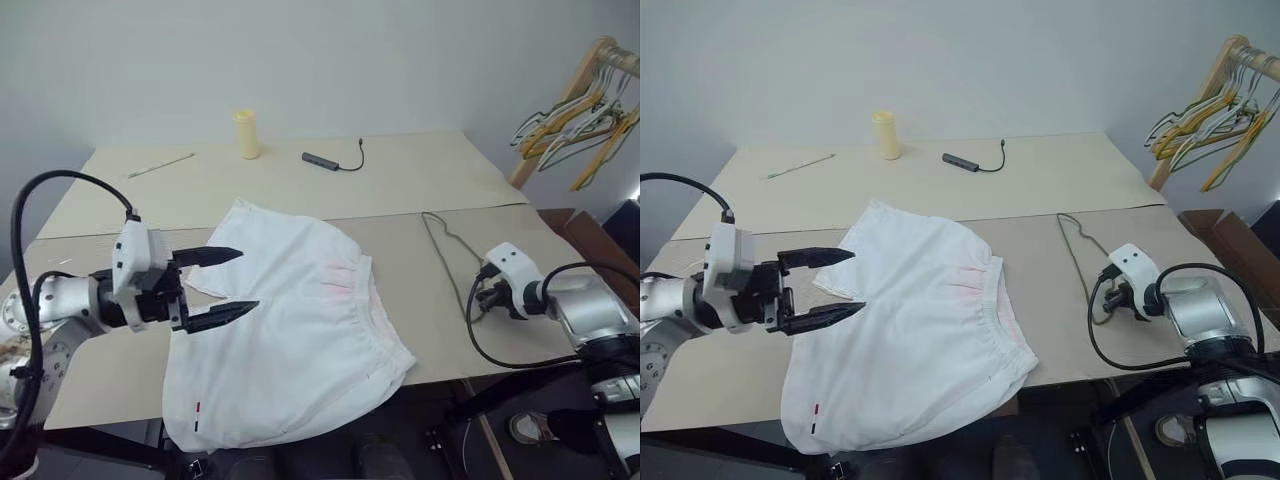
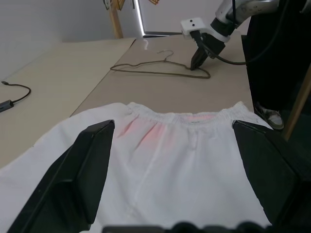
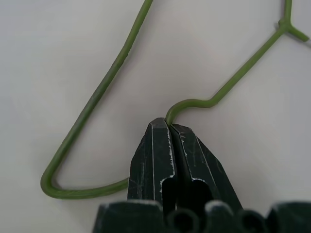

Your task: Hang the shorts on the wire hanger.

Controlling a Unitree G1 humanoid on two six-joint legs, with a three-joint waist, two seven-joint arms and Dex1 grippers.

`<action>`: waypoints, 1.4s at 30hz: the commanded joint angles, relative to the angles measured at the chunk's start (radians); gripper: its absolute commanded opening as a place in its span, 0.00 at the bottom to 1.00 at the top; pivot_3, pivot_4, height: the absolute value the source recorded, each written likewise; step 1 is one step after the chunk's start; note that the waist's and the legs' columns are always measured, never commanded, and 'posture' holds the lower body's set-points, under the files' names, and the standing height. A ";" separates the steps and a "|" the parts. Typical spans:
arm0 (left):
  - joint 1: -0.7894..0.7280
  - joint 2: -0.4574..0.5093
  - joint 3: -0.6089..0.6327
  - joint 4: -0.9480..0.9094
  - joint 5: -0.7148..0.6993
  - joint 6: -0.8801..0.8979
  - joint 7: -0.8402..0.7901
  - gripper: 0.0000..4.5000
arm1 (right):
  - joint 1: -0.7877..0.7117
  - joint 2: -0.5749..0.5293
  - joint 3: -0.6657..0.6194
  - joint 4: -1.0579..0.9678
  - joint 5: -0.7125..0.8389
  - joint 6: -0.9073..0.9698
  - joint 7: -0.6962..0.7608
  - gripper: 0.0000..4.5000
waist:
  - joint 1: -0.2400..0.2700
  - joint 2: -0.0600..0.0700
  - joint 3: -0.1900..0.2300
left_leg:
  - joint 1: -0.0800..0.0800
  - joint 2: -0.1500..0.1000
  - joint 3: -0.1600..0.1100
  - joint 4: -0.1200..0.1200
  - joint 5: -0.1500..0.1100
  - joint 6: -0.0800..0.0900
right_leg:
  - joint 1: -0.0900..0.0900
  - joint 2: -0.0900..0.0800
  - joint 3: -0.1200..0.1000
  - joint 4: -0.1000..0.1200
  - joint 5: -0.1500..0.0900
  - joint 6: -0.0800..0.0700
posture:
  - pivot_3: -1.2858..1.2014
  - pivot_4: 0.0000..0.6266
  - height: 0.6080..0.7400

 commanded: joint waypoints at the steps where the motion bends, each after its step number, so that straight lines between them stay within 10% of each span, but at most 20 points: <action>1: -0.068 -0.010 -0.013 0.026 -0.039 0.052 0.025 0.94 | 0.018 -0.018 -0.056 -0.053 -0.090 -0.238 -0.136 0.01 | -0.009 0.001 0.000 | 0.000 0.000 0.000 0.000 0.000 0.000 | -0.001 0.000 0.000 0.000 0.000 0.000 | 0.44 0.03 1.00; 14: -0.503 -0.084 -0.147 0.298 -0.069 0.372 0.127 0.94 | -0.030 -0.217 0.103 -0.028 -0.828 -1.264 -0.777 0.01 | -0.121 0.000 -0.002 | -0.002 -0.001 -0.003 0.001 0.000 0.000 | -0.001 -0.001 0.002 0.000 -0.001 0.007 | 0.42 0.00 1.00; 21: -0.574 -0.047 -0.290 0.392 0.034 0.338 -0.066 0.94 | -0.118 -0.222 0.123 0.013 -0.982 -1.386 -0.955 0.01 | -0.187 0.000 -0.002 | 0.000 -0.002 -0.008 0.001 0.001 -0.001 | -0.001 -0.001 0.005 0.001 0.000 0.006 | 0.42 0.00 1.00; 36: -0.686 -0.232 -0.556 0.561 0.360 0.172 -0.137 0.94 | -0.179 -0.164 0.106 -0.086 -0.965 -1.427 -0.858 0.01 | -0.233 -0.001 -0.003 | 0.012 -0.002 -0.008 0.001 0.000 0.000 | 0.012 -0.002 0.008 0.000 0.000 0.009 | 0.40 0.00 1.00; 42: -0.714 -0.270 -0.560 0.602 0.401 0.150 -0.165 0.57 | -0.174 -0.160 0.108 -0.099 -0.967 -1.437 -0.847 0.00 | -0.247 -0.001 -0.003 | 0.013 -0.003 -0.009 0.001 0.000 0.000 | 0.013 -0.003 0.008 0.000 0.000 0.010 | 0.40 0.00 1.00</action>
